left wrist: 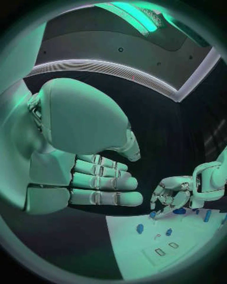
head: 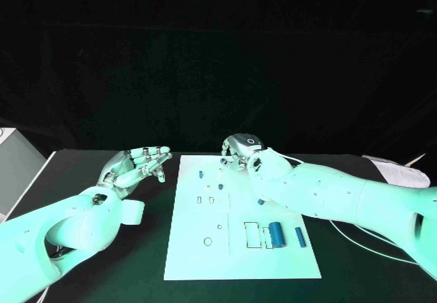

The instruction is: Assemble the parts on the task board

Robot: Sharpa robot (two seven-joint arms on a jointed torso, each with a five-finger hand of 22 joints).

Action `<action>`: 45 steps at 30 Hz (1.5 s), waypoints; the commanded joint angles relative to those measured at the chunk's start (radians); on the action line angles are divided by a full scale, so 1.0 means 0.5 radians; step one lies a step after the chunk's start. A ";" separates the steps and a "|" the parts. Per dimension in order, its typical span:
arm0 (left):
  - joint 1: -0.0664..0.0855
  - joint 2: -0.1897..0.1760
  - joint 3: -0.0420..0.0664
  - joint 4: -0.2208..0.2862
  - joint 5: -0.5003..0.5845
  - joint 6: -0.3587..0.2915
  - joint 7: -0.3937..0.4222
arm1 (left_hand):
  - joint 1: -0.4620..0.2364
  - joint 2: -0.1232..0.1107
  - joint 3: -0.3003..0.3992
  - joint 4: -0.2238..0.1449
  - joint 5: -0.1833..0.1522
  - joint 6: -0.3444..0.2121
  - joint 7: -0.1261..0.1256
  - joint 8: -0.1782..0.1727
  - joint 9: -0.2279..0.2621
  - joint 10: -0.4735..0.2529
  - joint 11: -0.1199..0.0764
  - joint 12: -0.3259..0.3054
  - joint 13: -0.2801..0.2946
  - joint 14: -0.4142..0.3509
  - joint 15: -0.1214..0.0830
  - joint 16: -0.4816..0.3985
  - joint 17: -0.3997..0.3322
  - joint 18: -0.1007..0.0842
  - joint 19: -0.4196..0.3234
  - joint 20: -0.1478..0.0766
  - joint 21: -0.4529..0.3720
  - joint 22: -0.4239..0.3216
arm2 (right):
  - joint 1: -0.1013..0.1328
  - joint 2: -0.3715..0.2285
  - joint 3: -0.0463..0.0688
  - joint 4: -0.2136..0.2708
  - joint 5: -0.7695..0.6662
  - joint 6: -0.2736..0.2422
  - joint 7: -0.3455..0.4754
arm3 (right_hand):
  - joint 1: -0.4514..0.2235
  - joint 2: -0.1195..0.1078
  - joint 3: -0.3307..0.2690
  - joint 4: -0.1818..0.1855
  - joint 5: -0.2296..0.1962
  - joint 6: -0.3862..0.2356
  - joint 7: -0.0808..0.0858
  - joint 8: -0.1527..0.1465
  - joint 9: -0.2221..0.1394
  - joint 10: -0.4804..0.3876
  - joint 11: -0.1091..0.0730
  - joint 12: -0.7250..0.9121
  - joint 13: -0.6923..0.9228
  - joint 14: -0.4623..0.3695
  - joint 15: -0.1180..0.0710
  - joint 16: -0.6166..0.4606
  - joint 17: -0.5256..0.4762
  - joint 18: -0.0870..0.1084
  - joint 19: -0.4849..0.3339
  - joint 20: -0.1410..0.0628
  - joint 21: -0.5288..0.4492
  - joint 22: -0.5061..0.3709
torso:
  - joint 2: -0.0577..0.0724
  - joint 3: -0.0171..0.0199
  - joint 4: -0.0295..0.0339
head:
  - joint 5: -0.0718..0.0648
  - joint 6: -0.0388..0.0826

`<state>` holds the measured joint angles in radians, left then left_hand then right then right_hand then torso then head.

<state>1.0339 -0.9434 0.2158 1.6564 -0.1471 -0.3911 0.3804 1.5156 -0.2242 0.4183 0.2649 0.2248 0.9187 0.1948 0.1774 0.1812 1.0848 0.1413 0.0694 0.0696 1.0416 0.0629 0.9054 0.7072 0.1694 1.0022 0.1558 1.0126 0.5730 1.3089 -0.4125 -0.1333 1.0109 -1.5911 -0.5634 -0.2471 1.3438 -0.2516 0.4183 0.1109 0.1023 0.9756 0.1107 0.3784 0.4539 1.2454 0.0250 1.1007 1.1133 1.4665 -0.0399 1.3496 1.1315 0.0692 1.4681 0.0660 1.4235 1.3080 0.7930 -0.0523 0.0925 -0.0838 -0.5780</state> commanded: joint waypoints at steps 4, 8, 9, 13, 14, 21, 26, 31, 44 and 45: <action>0.002 0.007 0.002 0.005 -0.006 0.025 0.009 | -0.013 0.008 0.005 -0.005 -0.012 -0.005 0.004 -0.005 0.003 -0.014 -0.007 -0.004 0.002 -0.016 -0.001 0.008 -0.003 0.030 -0.017 -0.003 0.010 0.002 | -0.002 0.020 0.000 -0.032 -0.056 -0.005 -0.074 | 0.022 0.005 0.006 0.016 -0.012 -0.012 -0.021 0.053 0.029 0.039 -0.008 0.059 0.063 0.056 -0.023 0.012 0.008 -0.040 0.027 -0.021 0.020 0.151 | -0.001 0.0013 -0.007 | 0.008 0.000; 0.002 0.015 0.002 -0.001 -0.006 0.026 0.008 | -0.013 0.008 0.005 -0.005 -0.012 -0.005 0.004 -0.005 0.003 -0.014 -0.007 -0.004 0.002 -0.016 -0.001 0.008 -0.003 0.030 -0.017 -0.003 0.010 0.002 | -0.005 0.031 0.000 -0.043 -0.063 -0.015 -0.093 | 0.027 0.010 0.010 0.019 -0.011 -0.015 -0.027 0.080 0.042 0.054 -0.013 0.084 0.090 0.056 -0.027 0.014 0.013 -0.041 0.029 -0.024 0.023 0.156 | 0.000 0.0005 -0.009 | 0.006 0.000; 0.002 0.016 0.002 -0.002 -0.006 0.026 0.008 | -0.013 0.008 0.005 -0.005 -0.012 -0.005 0.004 -0.005 0.003 -0.014 -0.007 -0.004 0.002 -0.016 -0.001 0.008 -0.003 0.030 -0.017 -0.003 0.010 0.002 | -0.006 0.032 0.000 -0.044 -0.065 -0.018 -0.096 | 0.027 0.010 0.010 0.019 -0.011 -0.015 -0.027 0.080 0.042 0.054 -0.013 0.084 0.090 0.056 -0.027 0.014 0.013 -0.041 0.029 -0.024 0.023 0.156 | 0.000 0.0010 -0.009 | 0.005 -0.001; 0.001 0.020 0.002 -0.005 -0.006 0.026 0.007 | -0.013 0.008 0.005 -0.005 -0.012 -0.005 0.004 -0.005 0.003 -0.014 -0.007 -0.004 0.002 -0.016 -0.001 0.008 -0.003 0.030 -0.017 -0.003 0.010 0.002 | -0.008 0.032 0.000 -0.046 -0.076 -0.060 -0.120 | 0.031 0.022 0.020 0.024 -0.004 -0.017 -0.032 0.104 0.053 0.071 -0.018 0.110 0.118 0.057 -0.030 0.016 0.016 -0.042 0.032 -0.028 0.026 0.161 | -0.002 0.0041 -0.007 | 0.003 -0.002; 0.001 0.020 0.002 -0.006 -0.006 0.026 0.007 | -0.013 0.008 0.005 -0.005 -0.012 -0.005 0.004 -0.005 0.003 -0.014 -0.007 -0.004 0.002 -0.016 -0.001 0.008 -0.003 0.030 -0.017 -0.003 0.010 0.002 | -0.008 0.030 0.000 -0.045 -0.078 -0.072 -0.124 | 0.030 0.022 0.022 0.026 0.005 -0.020 -0.033 0.110 0.056 0.072 -0.019 0.112 0.121 0.057 -0.032 0.016 0.016 -0.042 0.032 -0.029 0.027 0.163 | -0.002 0.0042 -0.007 | 0.003 -0.002; 0.001 0.018 0.002 -0.011 -0.006 0.027 0.006 | -0.012 0.010 0.008 -0.008 -0.013 -0.004 0.003 -0.003 0.005 -0.014 -0.007 -0.002 0.003 -0.018 -0.001 0.011 -0.005 0.031 -0.022 -0.002 0.016 0.005 | -0.008 -0.019 0.000 0.016 -0.070 -0.098 -0.115 | 0.018 0.011 0.019 0.037 0.016 -0.031 -0.034 0.129 0.064 0.075 -0.020 0.119 0.132 0.057 -0.033 0.018 0.019 -0.044 0.034 -0.031 0.029 0.168 | -0.002 0.0052 -0.009 | 0.007 0.000; 0.001 0.016 0.002 -0.010 -0.006 0.030 0.004 | -0.012 0.010 0.008 -0.008 -0.013 -0.004 0.003 -0.003 0.005 -0.014 -0.007 -0.002 0.003 -0.018 -0.001 0.011 -0.005 0.031 -0.022 -0.002 0.016 0.005 | -0.001 -0.144 0.002 0.127 0.032 -0.085 -0.032 | 0.021 -0.003 0.044 0.053 0.012 -0.137 -0.006 0.103 0.051 -0.148 -0.001 -0.198 -0.135 0.049 -0.021 0.002 -0.006 -0.038 0.019 -0.025 0.009 0.146 | -0.006 0.0068 -0.014 | 0.003 0.006; 0.001 0.008 0.002 -0.012 -0.006 0.029 0.005 | -0.012 0.010 0.008 -0.008 -0.013 -0.004 0.003 -0.003 0.005 -0.014 -0.007 -0.002 0.003 -0.018 -0.001 0.011 -0.005 0.031 -0.022 -0.002 0.016 0.005 | 0.033 -0.322 0.016 0.244 0.311 0.008 0.193 | 0.055 -0.046 0.179 0.080 0.017 -0.233 0.054 -0.033 -0.028 -0.399 0.052 -0.847 -0.668 0.033 0.022 -0.032 -0.054 -0.031 -0.005 0.021 -0.022 0.123 | -0.013 0.0081 -0.029 | -0.001 0.015; -0.002 0.005 0.001 -0.028 -0.006 0.041 0.002 | -0.012 0.011 0.009 -0.009 -0.014 -0.004 0.002 -0.003 0.006 -0.014 -0.008 -0.001 0.004 -0.019 -0.001 0.014 -0.006 0.031 -0.025 -0.002 0.020 0.007 | 0.080 -0.615 0.043 0.322 0.606 0.352 0.324 | 0.177 0.068 -0.438 0.150 0.188 -0.254 0.107 -0.402 -0.175 0.650 0.112 0.940 0.915 0.183 0.089 0.390 0.740 -0.066 0.071 0.078 0.072 0.269 | -0.033 0.0274 -0.060 | 0.006 0.016; -0.002 0.007 0.001 -0.028 -0.006 0.042 0.002 | -0.012 0.011 0.009 -0.009 -0.014 -0.004 0.002 -0.003 0.006 -0.014 -0.008 -0.001 0.004 -0.019 -0.001 0.014 -0.006 0.031 -0.025 -0.002 0.020 0.007 | 0.081 -0.619 0.044 0.312 0.624 0.376 0.307 | 0.184 0.071 -0.450 0.163 0.197 -0.245 0.113 -0.407 -0.178 0.651 0.118 0.940 0.915 0.190 0.093 0.406 0.778 -0.071 0.082 0.083 0.089 0.289 | -0.034 0.0267 -0.060 | 0.006 0.016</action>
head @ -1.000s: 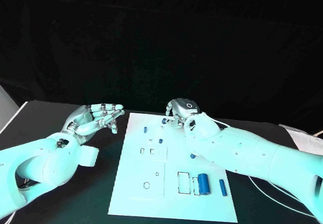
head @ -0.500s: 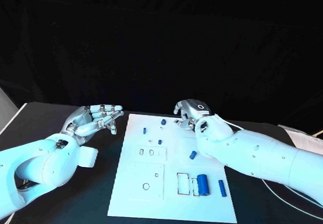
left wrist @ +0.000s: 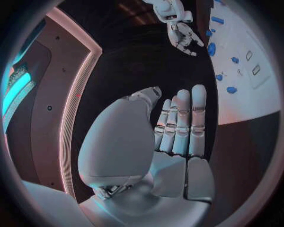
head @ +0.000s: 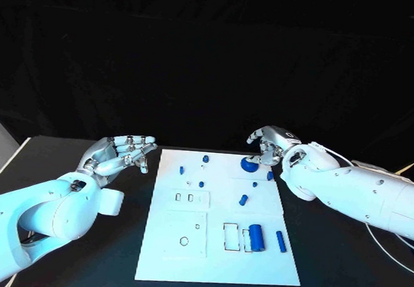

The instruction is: Assemble the parts on the task board

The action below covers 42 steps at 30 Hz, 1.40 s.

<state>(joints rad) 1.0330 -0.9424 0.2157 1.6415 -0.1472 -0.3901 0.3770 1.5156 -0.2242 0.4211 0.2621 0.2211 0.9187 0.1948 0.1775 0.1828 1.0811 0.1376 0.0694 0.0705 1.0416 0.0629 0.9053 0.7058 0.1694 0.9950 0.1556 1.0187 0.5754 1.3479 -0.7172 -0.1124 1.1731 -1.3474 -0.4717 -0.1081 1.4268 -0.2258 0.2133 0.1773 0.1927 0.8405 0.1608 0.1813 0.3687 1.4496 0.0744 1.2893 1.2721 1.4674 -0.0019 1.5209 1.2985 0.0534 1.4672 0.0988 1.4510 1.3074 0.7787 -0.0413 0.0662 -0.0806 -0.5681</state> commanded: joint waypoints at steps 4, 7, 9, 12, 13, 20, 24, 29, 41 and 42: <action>-0.002 0.009 0.001 0.000 -0.006 0.045 0.008 | -0.012 0.011 0.004 -0.004 -0.007 -0.004 0.002 -0.003 0.003 -0.007 0.000 -0.001 0.002 -0.019 -0.001 0.014 -0.003 0.031 -0.011 -0.001 0.008 0.002 | 0.005 -0.007 0.004 -0.054 0.182 0.264 -0.026 | 0.031 0.024 -0.064 0.063 0.062 0.041 0.027 -0.026 -0.016 0.242 0.034 0.563 0.597 0.206 0.032 0.098 0.539 -0.071 0.144 0.031 0.133 0.403 | -0.001 0.0044 -0.003 | -0.004 -0.005; -0.003 0.012 0.001 -0.002 -0.006 0.047 0.007 | -0.012 0.011 0.004 -0.004 -0.007 -0.004 0.002 -0.003 0.003 -0.007 0.000 -0.001 0.002 -0.019 -0.001 0.014 -0.003 0.031 -0.011 -0.001 0.008 0.002 | 0.004 0.005 0.005 -0.076 0.205 0.307 -0.063 | 0.032 0.027 -0.071 0.080 0.079 0.060 0.030 -0.023 -0.016 0.242 0.037 0.563 0.597 0.207 0.036 0.100 0.545 -0.091 0.181 0.036 0.195 0.475 | 0.002 0.0049 0.002 | -0.009 -0.009; -0.003 0.014 0.001 -0.004 -0.006 0.049 0.006 | -0.012 0.011 0.004 -0.004 -0.007 -0.004 0.002 -0.003 0.003 -0.007 0.000 -0.001 0.002 -0.019 -0.001 0.014 -0.003 0.031 -0.011 -0.001 0.008 0.002 | 0.002 0.017 0.005 -0.088 0.209 0.327 -0.095 | 0.032 0.029 -0.074 0.088 0.080 0.071 0.030 -0.020 -0.016 0.242 0.038 0.563 0.597 0.207 0.038 0.100 0.545 -0.100 0.195 0.037 0.219 0.503 | 0.000 0.0016 0.003 | -0.007 -0.011; -0.004 0.015 0.001 -0.005 -0.006 0.050 0.005 | -0.011 0.012 0.005 -0.005 -0.007 -0.005 -0.001 -0.003 0.004 -0.006 -0.001 0.000 0.002 -0.019 -0.002 0.015 -0.004 0.031 -0.012 -0.001 0.010 0.003 | 0.000 0.034 0.005 -0.103 0.198 0.321 -0.142 | 0.033 0.031 -0.075 0.096 0.082 0.082 0.029 -0.017 -0.015 0.242 0.038 0.563 0.597 0.207 0.038 0.100 0.545 -0.104 0.202 0.038 0.231 0.516 | 0.000 -0.0006 0.002 | -0.006 -0.013; -0.004 0.015 0.001 -0.005 -0.006 0.050 0.005 | -0.011 0.012 0.005 -0.005 -0.007 -0.005 -0.001 -0.003 0.004 -0.006 -0.001 0.000 0.002 -0.019 -0.002 0.015 -0.004 0.031 -0.012 -0.001 0.010 0.003 | -0.001 0.040 0.005 -0.111 0.191 0.315 -0.156 | 0.044 0.041 -0.068 0.099 0.082 0.093 0.027 -0.014 -0.015 0.242 0.036 0.563 0.597 0.207 0.038 0.100 0.545 -0.107 0.207 0.039 0.239 0.527 | 0.001 -0.0005 0.002 | -0.007 -0.013; -0.005 0.016 0.001 -0.005 -0.006 0.051 0.004 | -0.011 0.012 0.005 -0.005 -0.007 -0.005 -0.001 -0.003 0.004 -0.006 -0.001 0.000 0.002 -0.019 -0.002 0.015 -0.004 0.031 -0.012 -0.001 0.010 0.003 | -0.002 0.072 0.005 -0.147 0.182 0.308 -0.198 | 0.048 0.045 -0.062 0.105 0.090 0.108 0.025 -0.009 -0.014 0.242 0.035 0.563 0.597 0.207 0.037 0.100 0.545 -0.107 0.207 0.038 0.240 0.527 | -0.002 -0.0035 0.000 | -0.011 -0.023; -0.005 0.016 0.001 -0.004 -0.006 0.051 0.003 | -0.011 0.012 0.005 -0.005 -0.007 -0.005 -0.001 -0.003 0.004 -0.006 -0.001 0.000 0.002 -0.019 -0.002 0.015 -0.004 0.031 -0.012 -0.001 0.010 0.003 | -0.010 0.097 0.004 -0.169 0.180 0.312 -0.205 | 0.046 0.044 -0.062 0.109 0.093 0.115 0.024 -0.007 -0.014 0.242 0.033 0.563 0.597 0.207 0.036 0.100 0.545 -0.107 0.207 0.038 0.240 0.527 | -0.001 -0.0036 0.000 | -0.008 -0.027; -0.005 0.017 0.001 -0.004 -0.006 0.053 0.003 | -0.010 0.012 0.007 -0.008 -0.006 -0.005 -0.002 -0.002 0.005 -0.006 -0.002 0.000 0.002 -0.020 -0.002 0.017 -0.005 0.032 -0.015 -0.002 0.014 0.004 | -0.036 0.128 0.003 -0.207 0.180 0.313 -0.209 | 0.046 0.044 -0.062 0.110 0.093 0.117 0.023 -0.006 -0.014 0.242 0.033 0.563 0.597 0.207 0.036 0.100 0.545 -0.107 0.207 0.038 0.240 0.527 | 0.000 -0.0032 0.009 | -0.007 -0.036; -0.005 0.016 0.001 -0.007 -0.006 0.050 0.002 | -0.010 0.012 0.007 -0.008 -0.006 -0.005 -0.002 -0.002 0.005 -0.006 -0.002 0.000 0.002 -0.020 -0.002 0.017 -0.005 0.032 -0.015 -0.002 0.014 0.004 | -0.060 0.151 0.003 -0.240 0.188 0.325 -0.210 | 0.045 0.049 -0.057 0.118 0.096 0.130 0.021 -0.003 -0.014 0.242 0.031 0.563 0.597 0.207 0.034 0.100 0.545 -0.107 0.207 0.037 0.240 0.527 | 0.003 -0.0025 0.008 | -0.003 -0.046; -0.005 0.017 0.001 -0.007 -0.006 0.051 0.002 | -0.010 0.012 0.007 -0.008 -0.006 -0.005 -0.002 -0.002 0.005 -0.006 -0.002 0.000 0.002 -0.020 -0.002 0.017 -0.005 0.032 -0.015 -0.002 0.014 0.004 | -0.060 0.153 0.003 -0.242 0.188 0.327 -0.210 | 0.048 0.053 -0.053 0.121 0.098 0.137 0.019 0.000 -0.014 0.242 0.030 0.563 0.597 0.207 0.033 0.100 0.545 -0.107 0.207 0.037 0.240 0.527 | 0.003 -0.0022 0.009 | -0.005 -0.048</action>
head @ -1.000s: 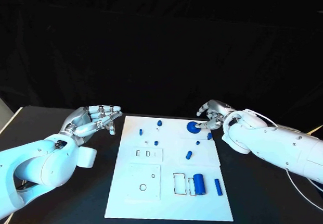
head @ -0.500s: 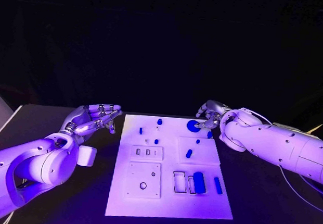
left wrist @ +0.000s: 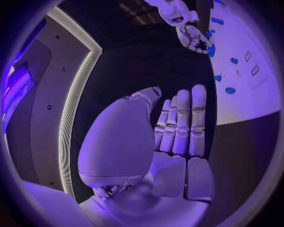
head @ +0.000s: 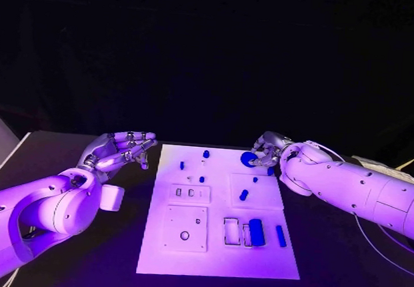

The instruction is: Assemble the parts on the task board

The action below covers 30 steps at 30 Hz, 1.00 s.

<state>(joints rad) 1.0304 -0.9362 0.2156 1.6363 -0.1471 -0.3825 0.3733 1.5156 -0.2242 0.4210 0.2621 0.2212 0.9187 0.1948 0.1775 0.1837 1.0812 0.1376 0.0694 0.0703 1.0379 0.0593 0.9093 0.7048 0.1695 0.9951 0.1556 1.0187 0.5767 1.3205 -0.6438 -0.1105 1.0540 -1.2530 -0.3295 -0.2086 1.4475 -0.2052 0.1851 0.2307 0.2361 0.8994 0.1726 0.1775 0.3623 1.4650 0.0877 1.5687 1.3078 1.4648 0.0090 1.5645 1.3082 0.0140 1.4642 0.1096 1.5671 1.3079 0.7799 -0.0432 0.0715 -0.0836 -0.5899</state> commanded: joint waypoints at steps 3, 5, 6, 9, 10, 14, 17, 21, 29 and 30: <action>0.001 0.005 0.002 0.004 -0.006 0.035 0.009 | -0.010 0.012 0.007 -0.008 -0.006 -0.005 -0.002 -0.002 0.003 -0.006 -0.002 0.001 0.003 -0.013 0.005 0.009 -0.003 0.031 -0.015 -0.002 0.014 0.002 | -0.007 0.010 -0.001 -0.008 0.000 0.050 -0.010 | 0.014 0.026 0.022 0.021 0.015 0.036 -0.008 0.011 -0.002 0.211 0.000 0.004 0.526 0.212 0.009 0.013 0.525 -0.028 0.213 0.013 0.007 0.526 | -0.001 0.0008 0.000 | -0.001 -0.005; 0.001 0.005 0.002 0.004 -0.006 0.035 0.009 | -0.010 0.012 0.007 -0.008 -0.006 -0.005 -0.002 -0.002 0.003 -0.006 -0.002 0.001 0.003 -0.013 0.005 0.009 -0.003 0.031 -0.015 -0.002 0.014 0.002 | -0.007 0.011 -0.001 -0.010 0.001 0.053 -0.008 | 0.019 0.045 0.053 0.031 0.018 0.059 -0.013 0.016 -0.003 0.211 -0.005 0.004 0.526 0.212 0.004 0.013 0.525 -0.028 0.213 0.009 0.007 0.526 | -0.001 0.0005 0.000 | -0.001 -0.006; 0.001 0.004 0.002 0.004 -0.006 0.034 0.009 | -0.010 0.012 0.007 -0.008 -0.006 -0.005 -0.002 -0.002 0.003 -0.006 -0.002 0.001 0.003 -0.013 0.005 0.009 -0.003 0.031 -0.015 -0.002 0.014 0.002 | -0.008 0.011 -0.001 -0.010 0.002 0.053 -0.006 | 0.022 0.055 0.071 0.034 0.017 0.067 -0.016 0.017 -0.005 0.211 -0.007 0.004 0.526 0.212 0.002 0.013 0.525 -0.028 0.213 0.007 0.007 0.526 | -0.002 0.0005 0.001 | -0.002 -0.006; 0.001 0.003 0.002 0.003 -0.006 0.033 0.008 | -0.010 0.012 0.007 -0.008 -0.006 -0.005 -0.002 -0.002 0.003 -0.006 -0.002 0.001 0.003 -0.013 0.005 0.009 -0.003 0.031 -0.015 -0.002 0.014 0.002 | -0.009 0.012 -0.001 -0.010 0.004 0.052 0.002 | 0.030 0.099 0.162 0.047 0.023 0.118 -0.035 0.029 -0.010 0.211 -0.023 0.004 0.526 0.212 -0.015 0.013 0.525 -0.028 0.213 -0.006 0.007 0.526 | -0.002 0.0006 0.001 | -0.001 -0.006; 0.001 0.003 0.002 0.003 -0.006 0.032 0.008 | -0.010 0.012 0.007 -0.008 -0.006 -0.005 -0.002 -0.002 0.003 -0.006 -0.002 0.001 0.003 -0.013 0.005 0.009 -0.003 0.031 -0.015 -0.002 0.014 0.002 | -0.009 0.012 -0.001 -0.010 0.005 0.053 0.004 | 0.029 0.108 0.190 0.049 0.030 0.129 -0.041 0.031 -0.012 0.211 -0.028 0.004 0.526 0.212 -0.021 0.013 0.525 -0.028 0.213 -0.011 0.007 0.526 | -0.002 0.0006 0.001 | -0.001 -0.005; 0.001 0.002 0.002 0.003 -0.006 0.032 0.007 | -0.010 0.012 0.007 -0.008 -0.006 -0.005 -0.002 -0.002 0.003 -0.006 -0.002 0.001 0.003 -0.013 0.005 0.009 -0.003 0.031 -0.015 -0.002 0.014 0.002 | -0.009 0.014 -0.002 -0.011 0.005 0.050 0.009 | 0.035 0.133 0.298 0.031 0.049 0.167 -0.064 0.044 -0.014 0.211 -0.050 0.004 0.526 0.212 -0.048 0.013 0.525 -0.028 0.213 -0.036 0.007 0.526 | -0.002 -0.0003 0.000 | -0.002 -0.003; 0.001 0.001 0.002 0.004 -0.006 0.032 0.006 | -0.010 0.012 0.007 -0.008 -0.006 -0.005 -0.002 -0.002 0.003 -0.006 -0.002 0.001 0.003 -0.013 0.005 0.009 -0.003 0.031 -0.015 -0.002 0.014 0.002 | -0.009 0.013 -0.002 -0.006 0.001 0.025 0.015 | 0.023 0.127 0.341 0.019 0.066 0.180 -0.070 0.050 -0.014 0.211 -0.055 0.004 0.526 0.212 -0.057 0.013 0.525 -0.028 0.213 -0.045 0.007 0.526 | -0.002 -0.0004 -0.001 | -0.002 -0.004; 0.001 0.000 0.002 0.004 -0.006 0.032 0.006 | -0.010 0.012 0.007 -0.008 -0.006 -0.005 -0.002 -0.002 0.003 -0.006 -0.002 0.001 0.003 -0.013 0.005 0.009 -0.003 0.031 -0.015 -0.002 0.014 0.002 | -0.010 0.007 -0.002 0.018 -0.006 -0.090 0.038 | -0.011 0.101 0.395 0.003 0.110 0.185 -0.071 0.053 -0.016 0.211 -0.059 0.004 0.526 0.212 -0.063 0.013 0.525 -0.028 0.213 -0.053 0.007 0.526 | -0.003 0.0001 -0.001 | -0.002 -0.001; 0.001 -0.003 0.002 0.004 -0.006 0.032 0.004 | -0.009 0.014 0.011 -0.012 -0.006 -0.006 -0.001 -0.002 0.005 -0.009 -0.002 0.001 0.003 -0.015 0.005 0.011 -0.006 0.031 -0.020 -0.002 0.020 0.005 | -0.008 -0.020 -0.001 0.152 -0.097 -0.393 0.079 | -0.097 0.060 0.418 0.011 0.064 0.196 -0.073 0.060 -0.015 0.211 -0.060 0.004 0.526 0.212 -0.062 0.013 0.525 -0.028 0.213 -0.053 0.007 0.526 | -0.007 -0.0008 -0.001 | 0.001 0.006; 0.001 -0.004 0.002 0.004 -0.006 0.032 0.004 | -0.009 0.014 0.011 -0.012 -0.006 -0.006 -0.001 -0.002 0.005 -0.009 -0.002 0.001 0.003 -0.015 0.005 0.011 -0.006 0.031 -0.020 -0.002 0.020 0.005 | -0.007 -0.023 -0.001 0.178 -0.114 -0.414 0.077 | -0.108 0.051 0.418 0.012 0.060 0.195 -0.072 0.060 -0.015 0.211 -0.059 0.004 0.526 0.212 -0.062 0.013 0.525 -0.028 0.213 -0.053 0.007 0.526 | -0.006 -0.0007 0.000 | 0.002 0.007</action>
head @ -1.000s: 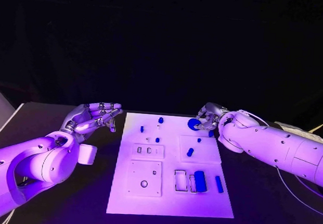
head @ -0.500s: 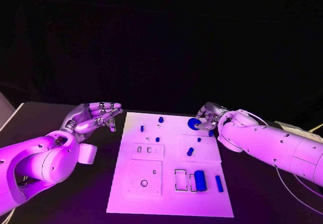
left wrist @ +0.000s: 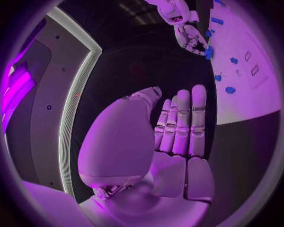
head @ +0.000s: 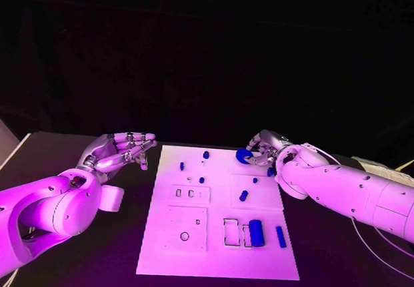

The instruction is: Assemble the parts on the task board

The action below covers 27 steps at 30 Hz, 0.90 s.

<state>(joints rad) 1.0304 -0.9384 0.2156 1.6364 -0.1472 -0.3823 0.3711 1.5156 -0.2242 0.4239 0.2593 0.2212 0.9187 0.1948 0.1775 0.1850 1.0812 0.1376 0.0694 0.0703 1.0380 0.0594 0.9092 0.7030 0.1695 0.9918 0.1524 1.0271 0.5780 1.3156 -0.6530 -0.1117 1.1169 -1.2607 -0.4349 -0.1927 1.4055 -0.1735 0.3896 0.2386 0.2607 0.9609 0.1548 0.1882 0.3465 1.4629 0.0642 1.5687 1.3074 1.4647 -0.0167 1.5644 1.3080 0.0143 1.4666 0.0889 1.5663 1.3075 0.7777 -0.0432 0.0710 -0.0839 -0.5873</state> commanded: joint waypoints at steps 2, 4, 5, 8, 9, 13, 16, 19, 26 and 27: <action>0.001 0.000 0.002 0.004 -0.006 0.031 0.008 | -0.009 0.014 0.005 -0.006 -0.006 -0.006 -0.001 -0.002 0.002 -0.009 -0.002 0.001 0.003 -0.015 0.004 0.011 -0.002 0.032 -0.013 0.005 0.003 0.002 | 0.006 -0.005 0.002 0.100 -0.129 -0.236 0.041 | -0.048 -0.029 0.009 -0.003 -0.031 0.072 -0.037 0.039 0.016 0.216 -0.012 0.004 0.527 0.212 -0.010 0.013 0.526 -0.029 0.208 -0.012 0.009 0.527 | -0.002 -0.0011 0.002 | 0.004 0.002; 0.001 0.000 0.002 0.003 -0.006 0.031 0.007 | -0.009 0.014 0.005 -0.006 -0.006 -0.006 -0.001 -0.002 0.002 -0.009 -0.002 0.001 0.003 -0.015 0.004 0.011 -0.002 0.032 -0.013 0.005 0.003 0.002 | 0.008 0.001 0.002 0.142 -0.159 -0.258 0.037 | -0.051 -0.032 0.010 -0.004 -0.037 0.072 -0.037 0.039 0.016 0.216 -0.012 0.004 0.527 0.212 -0.010 0.013 0.526 -0.029 0.208 -0.012 0.009 0.527 | -0.003 -0.0010 0.003 | 0.004 0.002; 0.001 0.000 0.002 0.003 -0.006 0.031 0.007 | -0.009 0.014 0.005 -0.006 -0.006 -0.006 -0.001 -0.002 0.002 -0.009 -0.002 0.001 0.003 -0.015 0.004 0.011 -0.002 0.032 -0.013 0.005 0.003 0.002 | 0.009 0.008 0.002 0.168 -0.179 -0.268 0.033 | -0.053 -0.035 0.010 -0.005 -0.041 0.072 -0.037 0.039 0.016 0.216 -0.012 0.004 0.527 0.212 -0.010 0.013 0.526 -0.029 0.208 -0.012 0.009 0.527 | -0.002 -0.0011 0.004 | 0.004 0.003; 0.001 0.001 0.002 0.003 -0.006 0.031 0.007 | -0.009 0.014 0.005 -0.006 -0.006 -0.006 -0.001 -0.002 0.002 -0.009 -0.002 0.001 0.003 -0.015 0.004 0.011 -0.002 0.032 -0.013 0.005 0.003 0.002 | 0.010 0.039 0.002 0.224 -0.223 -0.274 0.022 | -0.053 -0.037 0.010 -0.006 -0.044 0.072 -0.037 0.039 0.016 0.216 -0.012 0.004 0.527 0.212 -0.011 0.013 0.526 -0.029 0.208 -0.012 0.009 0.527 | 0.001 0.0004 0.007 | 0.006 0.007; 0.001 0.001 0.002 0.003 -0.006 0.031 0.007 | -0.009 0.014 0.005 -0.006 -0.006 -0.006 -0.001 -0.002 0.002 -0.009 -0.002 0.001 0.003 -0.015 0.004 0.011 -0.002 0.032 -0.013 0.005 0.003 0.002 | 0.010 0.055 0.002 0.240 -0.240 -0.271 0.016 | -0.053 -0.037 0.010 -0.006 -0.044 0.072 -0.037 0.039 0.016 0.216 -0.012 0.004 0.527 0.212 -0.011 0.013 0.526 -0.029 0.208 -0.012 0.009 0.527 | 0.003 0.0012 0.006 | 0.008 0.010; 0.001 0.004 0.002 0.002 -0.006 0.032 0.006 | -0.006 0.015 0.008 -0.009 -0.005 -0.006 -0.001 -0.002 0.003 -0.009 -0.002 0.001 0.003 -0.016 0.004 0.012 -0.003 0.032 -0.015 0.005 0.006 0.003 | 0.004 0.138 -0.005 0.262 -0.293 -0.230 -0.008 | -0.053 -0.037 0.010 -0.006 -0.044 0.072 -0.037 0.039 0.016 0.216 -0.012 0.004 0.527 0.212 -0.011 0.013 0.526 -0.029 0.208 -0.012 0.009 0.527 | 0.004 -0.0004 0.005 | 0.016 0.011; 0.001 0.006 0.002 0.002 -0.006 0.032 0.006 | -0.006 0.015 0.008 -0.009 -0.005 -0.006 -0.001 -0.002 0.003 -0.009 -0.002 0.001 0.003 -0.016 0.004 0.012 -0.003 0.032 -0.015 0.005 0.006 0.003 | -0.006 0.193 -0.013 0.247 -0.307 -0.200 -0.024 | -0.054 -0.041 0.010 -0.008 -0.046 0.072 -0.038 0.039 0.015 0.216 -0.012 0.004 0.527 0.212 -0.011 0.013 0.526 -0.029 0.208 -0.013 0.009 0.527 | 0.004 -0.0005 0.003 | 0.020 0.011; 0.001 0.007 0.002 0.003 -0.006 0.033 0.005 | -0.006 0.015 0.008 -0.009 -0.005 -0.006 -0.001 -0.002 0.003 -0.009 -0.002 0.001 0.003 -0.016 0.004 0.012 -0.003 0.032 -0.015 0.005 0.006 0.003 | -0.018 0.241 -0.020 0.222 -0.323 -0.179 -0.042 | -0.053 -0.043 0.011 -0.010 -0.047 0.071 -0.038 0.039 0.015 0.216 -0.012 0.004 0.527 0.212 -0.012 0.013 0.526 -0.029 0.208 -0.013 0.009 0.527 | 0.006 -0.0005 0.006 | 0.020 0.009; 0.001 0.006 0.002 0.004 -0.006 0.032 0.004 | -0.006 0.015 0.008 -0.009 -0.005 -0.006 -0.001 -0.002 0.003 -0.009 -0.002 0.001 0.003 -0.016 0.004 0.012 -0.003 0.032 -0.015 0.005 0.006 0.003 | -0.035 0.309 -0.025 0.163 -0.342 -0.144 -0.071 | -0.053 -0.055 0.015 -0.019 -0.035 0.067 -0.037 0.036 0.014 0.216 -0.012 0.004 0.527 0.212 -0.013 0.013 0.526 -0.029 0.208 -0.014 0.009 0.527 | 0.007 -0.0002 0.004 | 0.025 0.001; 0.001 0.006 0.002 0.004 -0.006 0.032 0.004 | -0.006 0.015 0.008 -0.009 -0.005 -0.006 -0.001 -0.002 0.003 -0.009 -0.002 0.001 0.003 -0.016 0.004 0.012 -0.003 0.032 -0.015 0.005 0.006 0.003 | -0.037 0.316 -0.025 0.156 -0.346 -0.140 -0.075 | -0.053 -0.055 0.015 -0.019 -0.035 0.067 -0.037 0.036 0.014 0.216 -0.012 0.004 0.527 0.212 -0.013 0.013 0.526 -0.029 0.208 -0.014 0.009 0.527 | 0.007 -0.0001 0.003 | 0.027 -0.001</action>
<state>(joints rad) 1.0304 -0.9369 0.2156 1.6364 -0.1472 -0.3822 0.3691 1.5156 -0.2242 0.4239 0.2593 0.2212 0.9187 0.1948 0.1774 0.1849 1.0812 0.1376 0.0694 0.0702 1.0380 0.0594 0.9092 0.7031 0.1695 0.9914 0.1519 1.0271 0.5787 1.2986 -0.4986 -0.1242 1.1981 -1.4029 -0.5285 -0.2148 1.3838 -0.1950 0.3968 0.2346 0.2392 0.9724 0.1562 0.2043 0.3482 1.4628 0.0643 1.5687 1.3081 1.4648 -0.0164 1.5644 1.3077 0.0143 1.4662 0.0895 1.5662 1.3081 0.7807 -0.0434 0.0734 -0.0717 -0.5862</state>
